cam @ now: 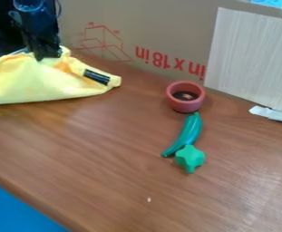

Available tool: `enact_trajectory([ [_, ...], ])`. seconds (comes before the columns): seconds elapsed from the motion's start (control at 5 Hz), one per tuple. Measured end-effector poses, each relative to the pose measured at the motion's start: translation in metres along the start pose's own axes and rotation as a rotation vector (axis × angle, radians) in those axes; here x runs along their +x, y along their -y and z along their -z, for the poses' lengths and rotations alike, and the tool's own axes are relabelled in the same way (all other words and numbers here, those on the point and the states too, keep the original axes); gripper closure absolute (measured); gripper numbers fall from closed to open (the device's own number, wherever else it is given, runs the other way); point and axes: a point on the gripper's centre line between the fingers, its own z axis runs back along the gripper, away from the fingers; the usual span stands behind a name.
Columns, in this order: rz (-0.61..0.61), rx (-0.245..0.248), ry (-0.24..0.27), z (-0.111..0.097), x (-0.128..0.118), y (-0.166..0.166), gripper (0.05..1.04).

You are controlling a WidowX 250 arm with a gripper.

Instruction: Unfold the cloth from the top left to the bottom right

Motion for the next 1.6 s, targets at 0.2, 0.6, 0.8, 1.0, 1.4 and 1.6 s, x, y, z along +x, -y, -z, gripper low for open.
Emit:
enact_trajectory([
  [0.2, 0.048, -0.006, 0.018, -0.009, -0.017, 0.012, 1.022],
  [0.6, 0.115, -0.027, 0.037, -0.016, -0.041, 0.032, 1.025],
  [0.8, 0.135, -0.035, 0.041, -0.017, -0.055, 0.042, 1.025],
  [1.0, 0.131, -0.035, 0.041, -0.02, -0.066, 0.048, 1.025],
  [1.4, 0.118, -0.031, 0.061, -0.022, -0.091, 0.07, 1.009],
  [1.6, 0.102, -0.007, 0.11, -0.02, -0.104, 0.086, 0.862],
])
